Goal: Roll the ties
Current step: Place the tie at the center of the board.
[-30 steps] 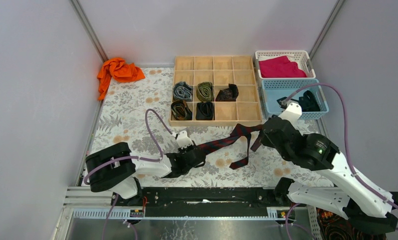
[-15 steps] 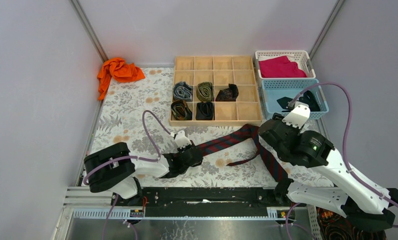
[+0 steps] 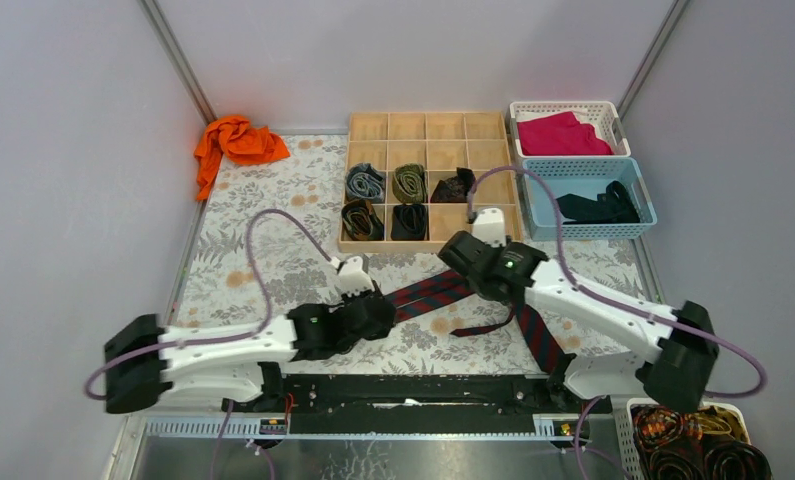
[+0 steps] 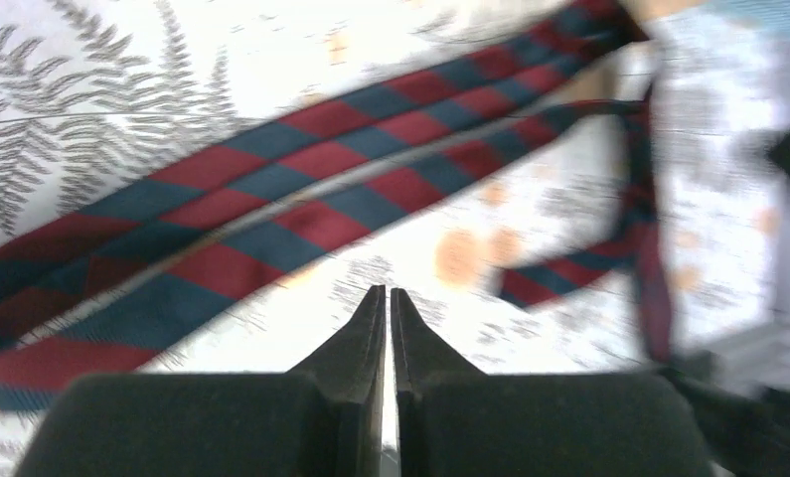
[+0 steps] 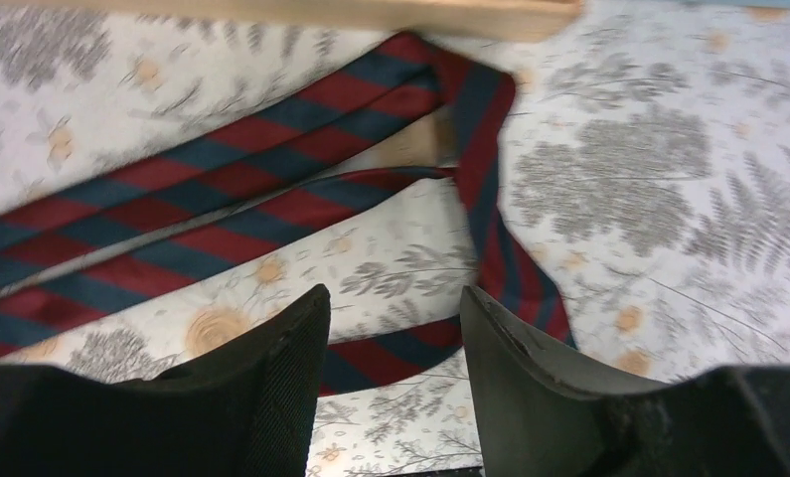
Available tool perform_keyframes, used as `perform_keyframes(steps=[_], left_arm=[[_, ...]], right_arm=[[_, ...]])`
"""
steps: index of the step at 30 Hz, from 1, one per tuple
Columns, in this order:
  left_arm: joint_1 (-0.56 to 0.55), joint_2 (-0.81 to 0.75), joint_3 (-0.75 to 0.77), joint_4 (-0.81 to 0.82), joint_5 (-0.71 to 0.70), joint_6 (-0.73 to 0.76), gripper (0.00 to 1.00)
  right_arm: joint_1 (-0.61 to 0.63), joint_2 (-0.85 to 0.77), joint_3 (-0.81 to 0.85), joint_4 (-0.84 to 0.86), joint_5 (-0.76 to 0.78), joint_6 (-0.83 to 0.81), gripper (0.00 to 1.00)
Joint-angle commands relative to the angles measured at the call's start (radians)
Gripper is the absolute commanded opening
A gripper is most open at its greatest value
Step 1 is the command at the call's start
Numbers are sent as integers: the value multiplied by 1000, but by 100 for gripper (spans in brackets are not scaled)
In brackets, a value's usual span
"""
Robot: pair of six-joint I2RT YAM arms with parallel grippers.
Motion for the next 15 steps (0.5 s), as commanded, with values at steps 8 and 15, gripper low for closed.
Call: perform_keyframes(steps=[8, 15], left_arm=[[-244, -468, 328, -620, -413, -114, 10], [-248, -523, 572, -872, -633, -151, 17]], right_arm=[[194, 179, 3, 409, -350, -277, 59], [401, 375, 116, 494, -347, -367, 67]])
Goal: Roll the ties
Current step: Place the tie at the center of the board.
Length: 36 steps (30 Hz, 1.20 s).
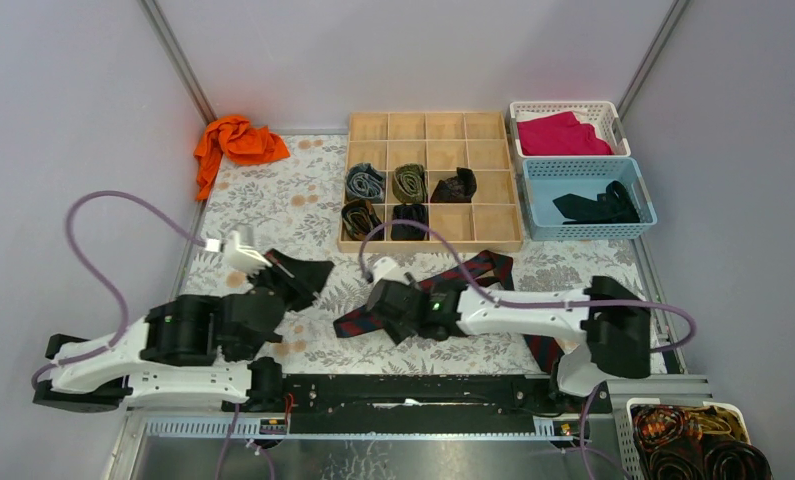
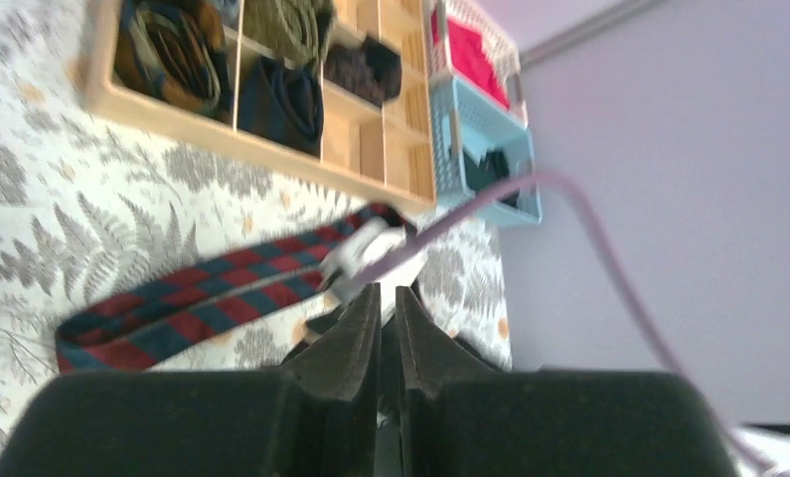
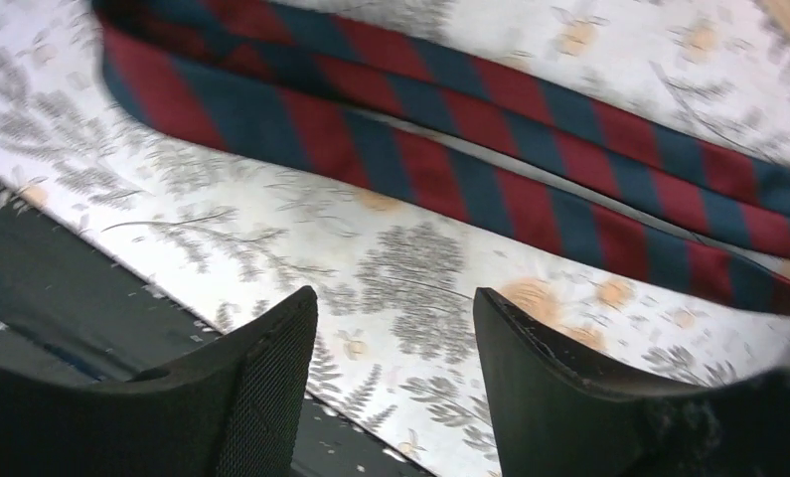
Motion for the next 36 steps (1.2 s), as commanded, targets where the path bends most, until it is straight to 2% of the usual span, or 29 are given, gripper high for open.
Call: perform_keyframes(steps=[1, 11, 19, 23, 25, 28, 32, 36], left_arm=[[-4, -15, 128, -260, -216, -67, 17], [-4, -60, 129, -365, -248, -130, 19], [-4, -118, 100, -416, -238, -162, 19], [-4, -166, 74, -418, -233, -168, 19], [-4, -178, 66, -416, -233, -165, 19], [-4, -181, 62, -416, -234, -162, 19], [-4, -162, 77, -413, -237, -148, 19], [-4, -131, 107, -398, -248, -108, 15]], right_arm=[[98, 89, 98, 102, -23, -82, 67], [132, 352, 329, 147, 6, -34, 71], [131, 555, 481, 90, 68, -40, 71], [131, 602, 522, 57, 99, -3, 68], [127, 606, 522, 52, 123, 17, 63], [108, 600, 516, 45, 150, 44, 46], [94, 548, 466, 81, 177, 49, 32], [94, 395, 412, 78, 231, 40, 16]])
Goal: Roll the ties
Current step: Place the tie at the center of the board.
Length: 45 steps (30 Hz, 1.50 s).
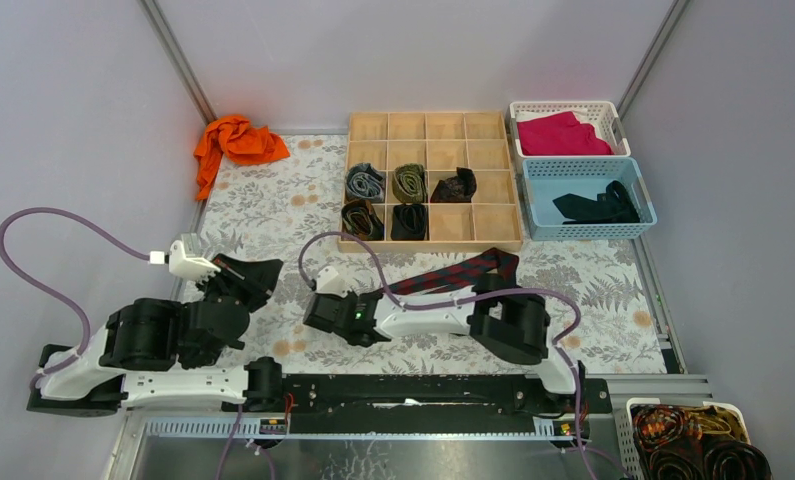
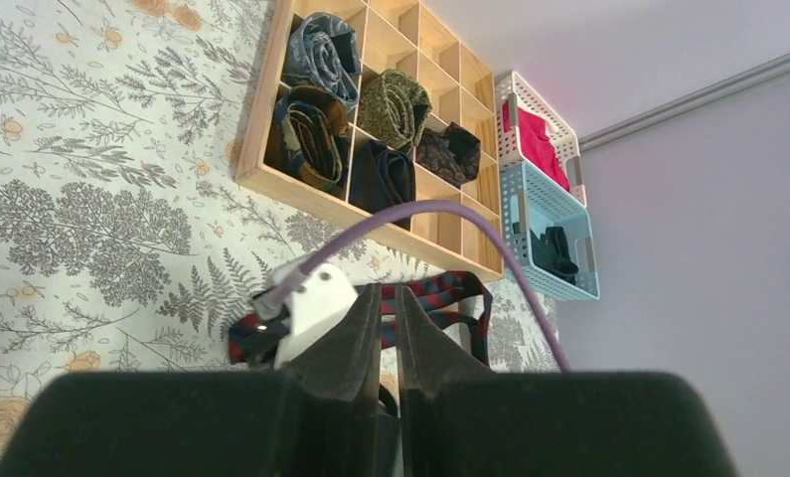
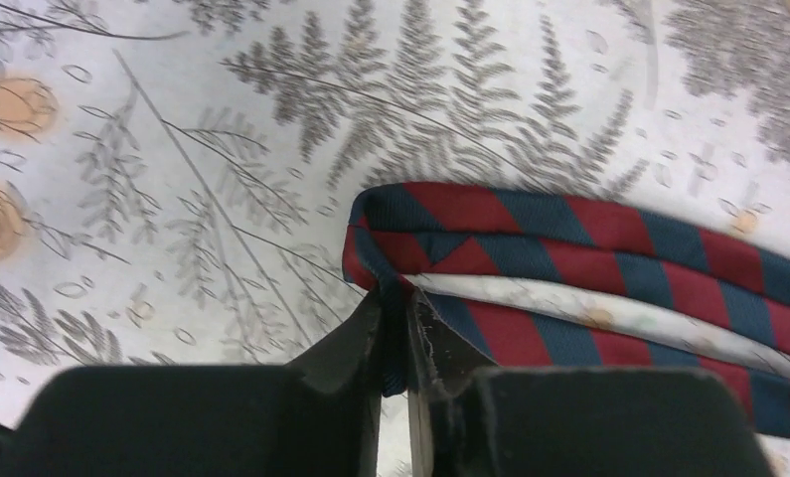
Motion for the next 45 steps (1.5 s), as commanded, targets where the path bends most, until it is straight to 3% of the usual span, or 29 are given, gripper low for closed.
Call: perform_keyframes(steps=[1, 6, 15, 20, 33, 41, 45], left_arm=[[-4, 39, 40, 7, -58, 46, 14], [-4, 78, 57, 123, -61, 163, 14], [-4, 241, 125, 395, -32, 410, 16], [-4, 339, 180, 459, -14, 475, 18], [-4, 396, 184, 563, 1, 532, 21], [-4, 448, 194, 614, 6, 571, 24], [-4, 475, 206, 636, 4, 594, 26]], right_arm=[[-6, -238, -56, -14, 109, 9, 13], [-6, -612, -144, -4, 106, -54, 8], [-6, -1029, 51, -161, 79, -143, 6], [-6, -1109, 171, -164, 63, -233, 5], [-6, -1230, 403, -186, 129, -383, 5], [-8, -1231, 570, -190, 306, -532, 5], [-16, -1234, 611, -107, 398, -651, 5]])
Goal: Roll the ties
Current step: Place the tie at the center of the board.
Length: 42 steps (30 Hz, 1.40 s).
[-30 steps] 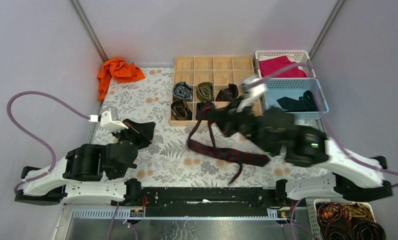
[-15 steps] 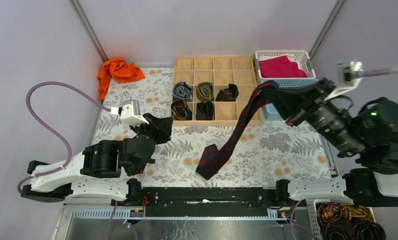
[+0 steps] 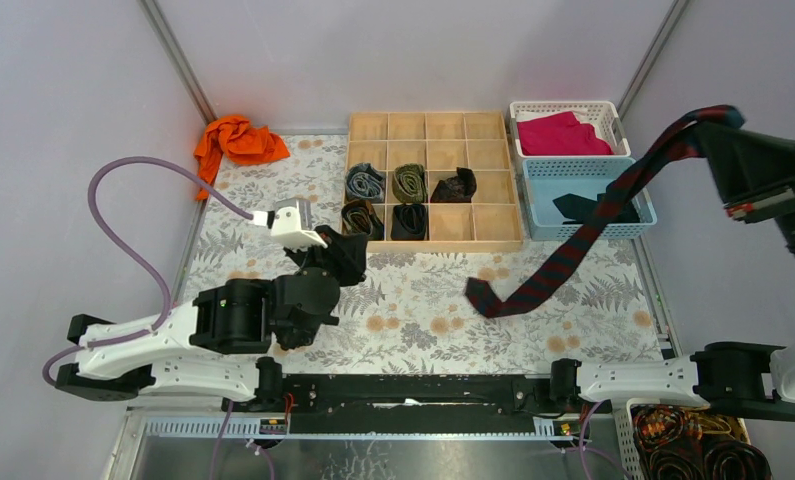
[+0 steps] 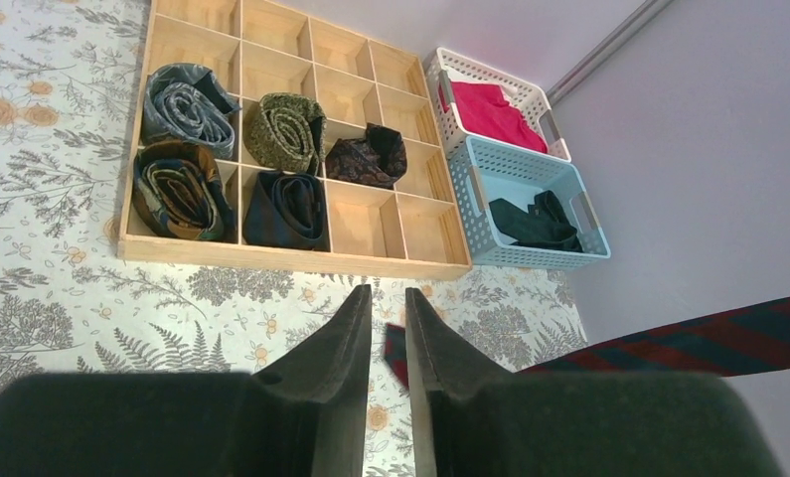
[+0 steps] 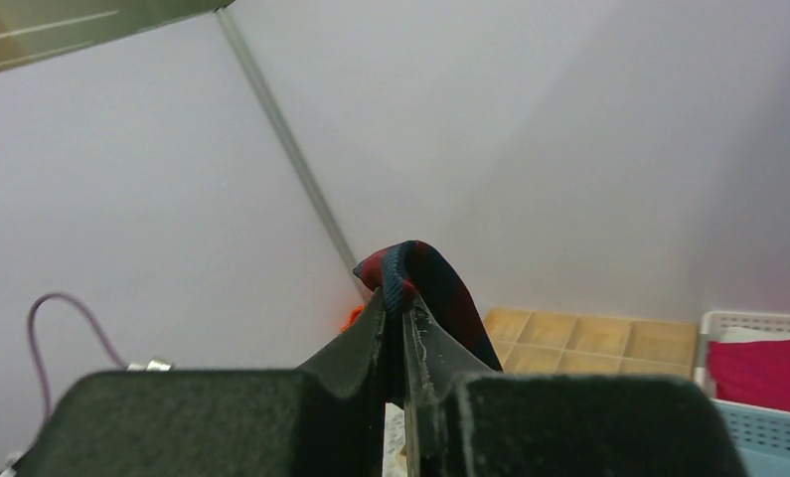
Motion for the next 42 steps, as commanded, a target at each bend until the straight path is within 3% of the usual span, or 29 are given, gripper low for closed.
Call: perform_keyframes(steps=[1, 8, 14, 23, 31, 32, 33, 36, 39, 42], left_arm=[[-3, 22, 46, 69, -12, 52, 26], [4, 22, 49, 102, -19, 87, 28], [10, -33, 0, 101, -26, 83, 29], [9, -208, -103, 14, -37, -5, 28], [10, -343, -93, -275, -84, -202, 24], [10, -359, -90, -285, -88, -204, 24], [10, -372, -89, -295, -90, -202, 24], [10, -386, -69, -329, -101, -207, 24], [11, -365, -55, -364, -115, -225, 24], [10, -329, -48, -364, -128, -218, 25]], right_arm=[[-10, 8, 43, 123, 130, -185, 5], [-11, 116, 172, 201, 182, -361, 5], [-11, 239, 65, 237, 209, -402, 5], [-11, 458, -213, 235, 94, -168, 5], [-20, 588, -593, 398, -180, 108, 6], [-19, 611, -624, 420, -215, 133, 9], [-19, 632, -649, 441, -236, 153, 20], [-19, 669, -688, 477, -245, 195, 65], [-21, 657, -739, 528, -162, 171, 84], [-41, 632, -762, 495, -110, 182, 87]])
